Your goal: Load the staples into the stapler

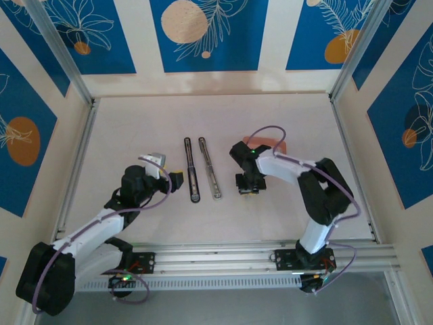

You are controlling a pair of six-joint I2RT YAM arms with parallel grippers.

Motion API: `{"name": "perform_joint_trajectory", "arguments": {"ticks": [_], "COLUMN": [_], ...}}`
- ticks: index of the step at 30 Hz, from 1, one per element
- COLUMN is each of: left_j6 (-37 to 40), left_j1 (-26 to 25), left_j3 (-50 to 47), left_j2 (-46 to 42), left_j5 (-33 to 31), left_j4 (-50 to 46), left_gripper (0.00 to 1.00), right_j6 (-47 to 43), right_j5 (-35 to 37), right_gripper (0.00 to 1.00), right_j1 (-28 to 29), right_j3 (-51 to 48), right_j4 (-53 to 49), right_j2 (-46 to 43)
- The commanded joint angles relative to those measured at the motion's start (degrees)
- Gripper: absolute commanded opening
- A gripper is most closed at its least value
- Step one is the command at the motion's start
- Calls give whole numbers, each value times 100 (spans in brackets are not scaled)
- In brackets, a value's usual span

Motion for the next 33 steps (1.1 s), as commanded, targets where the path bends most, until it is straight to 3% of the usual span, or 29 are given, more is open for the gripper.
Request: {"name": "perform_joint_trajectory", "arguments": {"ticks": [1, 6, 17, 33], "left_j6": [-31, -27, 3, 129], "left_j1": [68, 68, 68, 72], "left_j3": [-169, -222, -228, -220], "left_j2": [-8, 82, 124, 113], "left_j5": [-97, -116, -143, -152], "left_j4": [311, 451, 477, 429], "left_gripper": [82, 82, 82, 83], "right_j6": [164, 145, -162, -37], "right_j5": [538, 407, 779, 955], "right_gripper": [17, 18, 18, 18], "right_j1": [354, 705, 1498, 1538], "right_j3": [-214, -516, 452, 625], "right_j4": [815, 1908, 1536, 1405], "right_j2": [-896, -1256, -58, 360]}}
